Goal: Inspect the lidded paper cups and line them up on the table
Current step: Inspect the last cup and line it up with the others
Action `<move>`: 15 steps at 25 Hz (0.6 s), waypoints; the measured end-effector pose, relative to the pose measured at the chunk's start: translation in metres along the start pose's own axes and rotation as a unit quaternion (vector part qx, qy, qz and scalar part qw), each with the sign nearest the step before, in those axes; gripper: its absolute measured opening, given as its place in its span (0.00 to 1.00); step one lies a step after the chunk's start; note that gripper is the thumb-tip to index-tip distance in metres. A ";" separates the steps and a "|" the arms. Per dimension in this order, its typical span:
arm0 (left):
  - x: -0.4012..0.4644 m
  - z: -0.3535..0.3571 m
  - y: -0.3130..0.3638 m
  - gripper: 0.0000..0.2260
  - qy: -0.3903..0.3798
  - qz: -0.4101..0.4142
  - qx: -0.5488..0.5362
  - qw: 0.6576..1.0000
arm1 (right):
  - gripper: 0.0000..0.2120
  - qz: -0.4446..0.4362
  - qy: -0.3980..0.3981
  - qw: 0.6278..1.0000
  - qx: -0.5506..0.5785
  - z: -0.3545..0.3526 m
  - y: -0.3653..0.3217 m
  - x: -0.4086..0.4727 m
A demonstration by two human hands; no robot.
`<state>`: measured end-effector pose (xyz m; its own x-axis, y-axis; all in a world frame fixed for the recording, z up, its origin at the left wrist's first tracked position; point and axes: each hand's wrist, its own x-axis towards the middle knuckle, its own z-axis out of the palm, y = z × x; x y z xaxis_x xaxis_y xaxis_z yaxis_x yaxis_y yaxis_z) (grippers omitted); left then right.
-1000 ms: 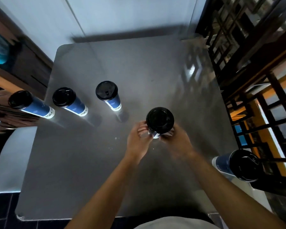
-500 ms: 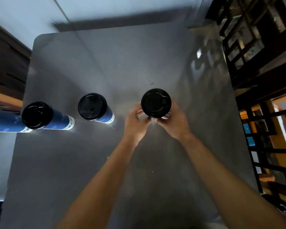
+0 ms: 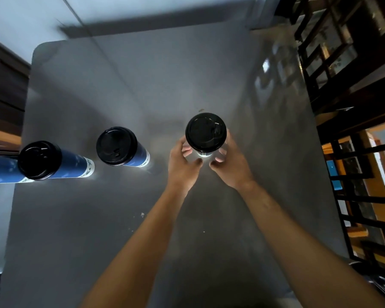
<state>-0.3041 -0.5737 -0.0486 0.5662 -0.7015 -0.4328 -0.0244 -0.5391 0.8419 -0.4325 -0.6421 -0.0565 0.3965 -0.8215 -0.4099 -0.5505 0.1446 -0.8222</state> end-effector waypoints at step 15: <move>-0.179 -0.020 -0.034 0.16 -0.110 0.028 0.058 0.992 | 0.30 -0.042 0.171 0.981 -0.087 -0.053 -0.005 -0.222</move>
<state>-0.3884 -0.4209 0.0065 0.3688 -0.8091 -0.4576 -0.1514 -0.5380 0.8292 -0.5567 -0.4894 0.0591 0.1925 -0.9677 -0.1629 -0.6557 -0.0034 -0.7550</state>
